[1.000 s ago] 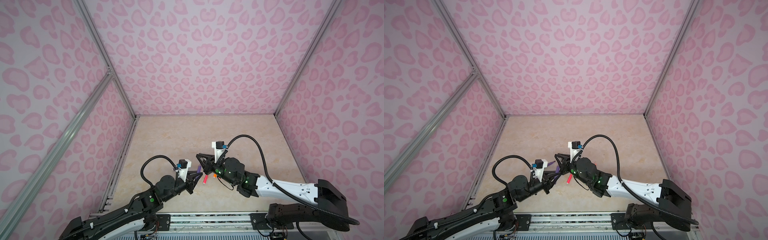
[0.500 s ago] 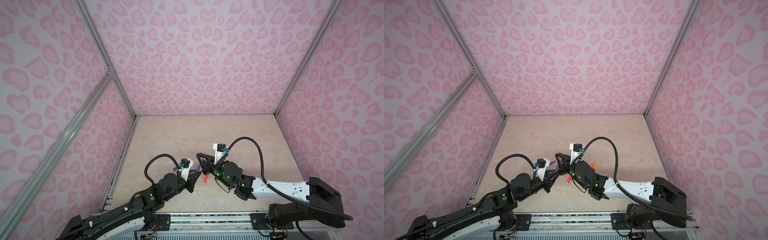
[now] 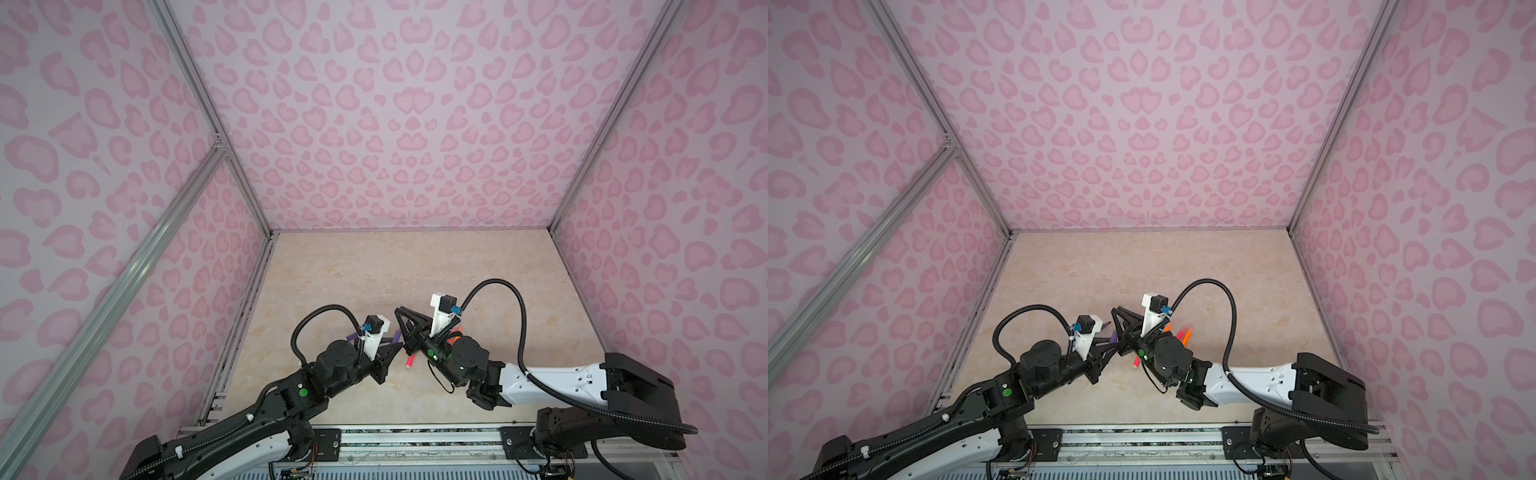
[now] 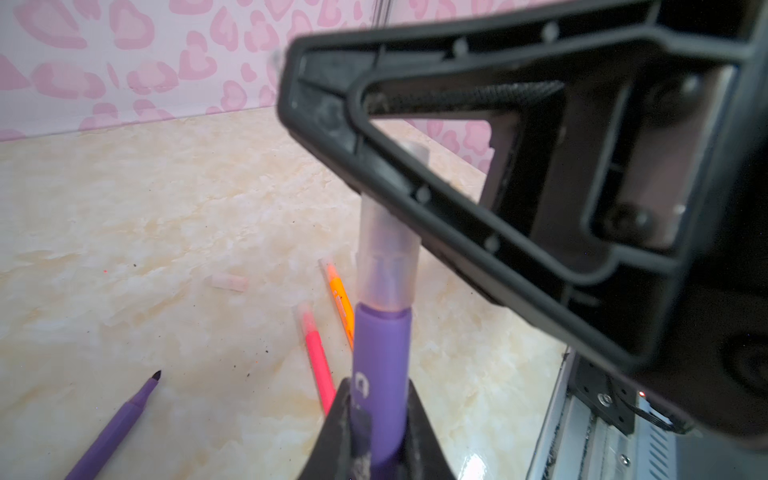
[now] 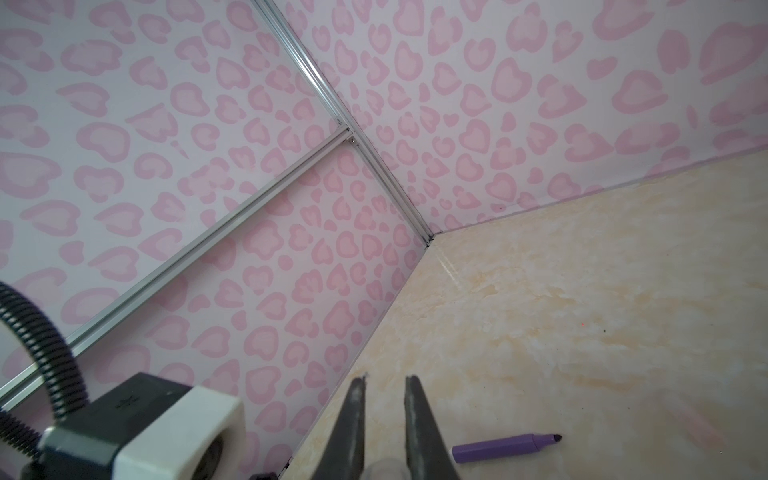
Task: Insert the pens into the pen caps
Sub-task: 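Hold the right gripper pressing the cap while the left gripper holds the marker, then open the right gripper and draw it back from the capped purple marker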
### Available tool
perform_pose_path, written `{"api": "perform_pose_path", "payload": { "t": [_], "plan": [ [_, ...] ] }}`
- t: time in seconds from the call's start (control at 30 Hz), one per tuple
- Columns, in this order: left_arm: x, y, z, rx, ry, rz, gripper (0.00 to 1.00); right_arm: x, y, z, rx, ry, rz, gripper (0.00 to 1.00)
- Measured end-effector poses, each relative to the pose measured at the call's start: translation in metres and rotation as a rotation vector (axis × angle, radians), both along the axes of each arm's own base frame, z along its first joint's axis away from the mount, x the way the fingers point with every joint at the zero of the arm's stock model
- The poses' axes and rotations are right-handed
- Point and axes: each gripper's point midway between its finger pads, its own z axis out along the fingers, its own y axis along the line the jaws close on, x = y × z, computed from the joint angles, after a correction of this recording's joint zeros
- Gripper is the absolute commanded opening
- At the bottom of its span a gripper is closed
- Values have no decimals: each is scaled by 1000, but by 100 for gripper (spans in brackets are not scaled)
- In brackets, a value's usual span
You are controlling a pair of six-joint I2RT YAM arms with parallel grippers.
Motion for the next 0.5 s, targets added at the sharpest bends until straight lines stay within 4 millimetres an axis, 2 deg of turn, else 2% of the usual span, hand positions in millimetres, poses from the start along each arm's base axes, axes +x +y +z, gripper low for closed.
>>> {"api": "perform_pose_path", "payload": {
  "t": [0.23, 0.5],
  "plan": [
    [-10, 0, 9, -65, 39, -122, 4, -10, -1, 9, 50, -52, 100, 0],
    [-11, 3, 13, -82, 47, -122, 4, -12, 6, 13, 73, -65, 135, 0]
  ]
}}
